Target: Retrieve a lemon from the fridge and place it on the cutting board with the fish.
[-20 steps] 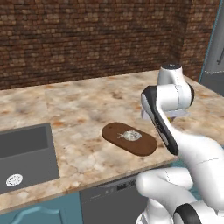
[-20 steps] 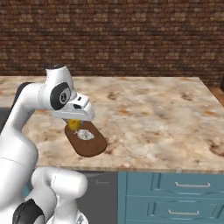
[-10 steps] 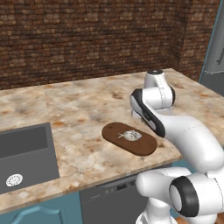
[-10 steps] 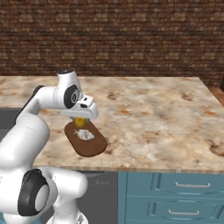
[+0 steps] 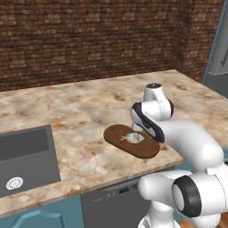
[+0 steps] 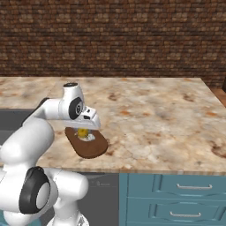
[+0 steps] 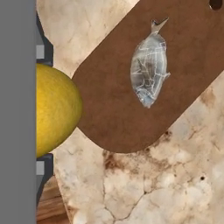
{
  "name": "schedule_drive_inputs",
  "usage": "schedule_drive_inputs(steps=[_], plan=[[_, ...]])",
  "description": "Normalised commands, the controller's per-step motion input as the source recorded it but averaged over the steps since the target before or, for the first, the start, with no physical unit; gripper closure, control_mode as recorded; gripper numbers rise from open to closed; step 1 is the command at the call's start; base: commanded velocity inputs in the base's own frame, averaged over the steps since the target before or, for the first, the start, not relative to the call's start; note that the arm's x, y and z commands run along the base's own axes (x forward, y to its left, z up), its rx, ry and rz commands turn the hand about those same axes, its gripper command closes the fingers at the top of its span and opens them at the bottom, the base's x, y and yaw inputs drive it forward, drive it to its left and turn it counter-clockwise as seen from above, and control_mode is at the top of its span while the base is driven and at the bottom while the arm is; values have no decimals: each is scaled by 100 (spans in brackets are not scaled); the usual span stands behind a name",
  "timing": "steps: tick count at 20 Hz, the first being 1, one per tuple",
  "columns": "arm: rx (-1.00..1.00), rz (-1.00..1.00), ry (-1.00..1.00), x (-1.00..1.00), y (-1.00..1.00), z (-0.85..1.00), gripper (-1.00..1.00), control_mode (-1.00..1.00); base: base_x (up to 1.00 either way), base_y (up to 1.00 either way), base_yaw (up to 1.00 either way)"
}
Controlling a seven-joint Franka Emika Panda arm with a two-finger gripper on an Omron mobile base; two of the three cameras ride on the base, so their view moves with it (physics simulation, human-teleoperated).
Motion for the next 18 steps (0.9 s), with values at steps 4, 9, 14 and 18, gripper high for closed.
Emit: schedule_drive_inputs(steps=[4,9,14,18], plan=[[0,0,-12,14,0,-29,100,-100,0,0,0],[0,5,-4,2,-2,-40,100,-100,0,0,0],[0,19,0,8,-16,-41,100,-100,0,0,0],[0,13,1,11,-5,-26,100,-100,0,0,0]])
